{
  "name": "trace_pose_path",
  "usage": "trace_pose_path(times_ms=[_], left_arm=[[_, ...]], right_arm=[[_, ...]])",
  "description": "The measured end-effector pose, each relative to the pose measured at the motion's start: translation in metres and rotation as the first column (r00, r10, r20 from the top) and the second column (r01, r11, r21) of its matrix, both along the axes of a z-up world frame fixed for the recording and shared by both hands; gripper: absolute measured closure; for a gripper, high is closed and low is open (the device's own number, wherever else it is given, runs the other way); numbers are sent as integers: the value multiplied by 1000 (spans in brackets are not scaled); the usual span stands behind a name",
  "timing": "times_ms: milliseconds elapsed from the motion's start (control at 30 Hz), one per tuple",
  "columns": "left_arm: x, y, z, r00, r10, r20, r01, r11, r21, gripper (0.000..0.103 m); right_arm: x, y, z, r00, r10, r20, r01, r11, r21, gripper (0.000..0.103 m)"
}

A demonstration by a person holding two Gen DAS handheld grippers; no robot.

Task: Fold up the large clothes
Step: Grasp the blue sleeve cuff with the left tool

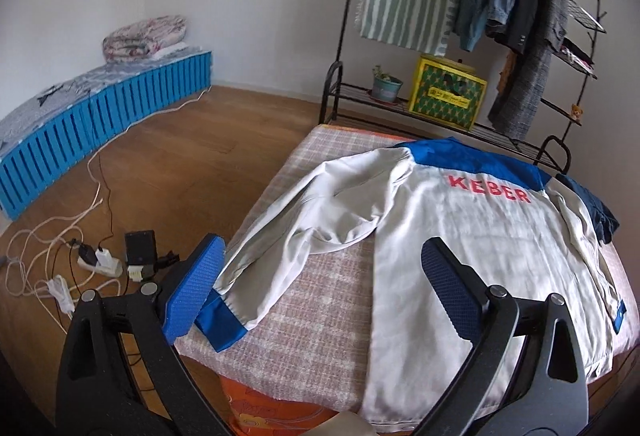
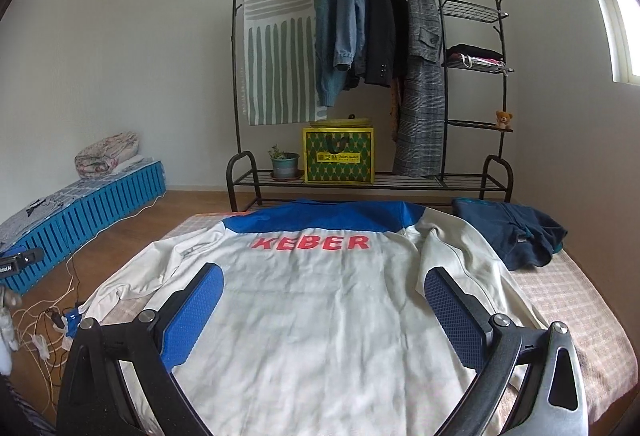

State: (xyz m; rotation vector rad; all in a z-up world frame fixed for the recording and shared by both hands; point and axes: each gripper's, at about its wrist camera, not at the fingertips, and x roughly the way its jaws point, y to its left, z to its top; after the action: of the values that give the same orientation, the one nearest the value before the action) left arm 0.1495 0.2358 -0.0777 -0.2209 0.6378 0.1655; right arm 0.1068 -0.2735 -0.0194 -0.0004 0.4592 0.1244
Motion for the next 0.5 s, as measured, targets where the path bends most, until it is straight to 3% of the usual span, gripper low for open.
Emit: trace_pose_path(times_ms=[100,233,367,433,500], left_arm=[[19,49,-29,997,4,-71,-15,986,-163,10],[29,105,-69,989,25,-145,-80,918,-388,19],[35,141,-100,972,93,-216,-180,883,-433,34],[37,147,-115,967,81,-241,-186,870,-456,45],[40,144,-130,960,45,-277,-174,870,-461,45]], right_arm=[[11,11,-20,998,33,-47,-34,999,-3,2],[19,14,-41,990,50,-129,-53,998,-25,3],[24,12,-56,985,36,-168,-47,997,-59,3],[24,10,-62,980,41,-195,-53,997,-60,3],[26,10,-69,975,37,-217,-55,996,-74,3]])
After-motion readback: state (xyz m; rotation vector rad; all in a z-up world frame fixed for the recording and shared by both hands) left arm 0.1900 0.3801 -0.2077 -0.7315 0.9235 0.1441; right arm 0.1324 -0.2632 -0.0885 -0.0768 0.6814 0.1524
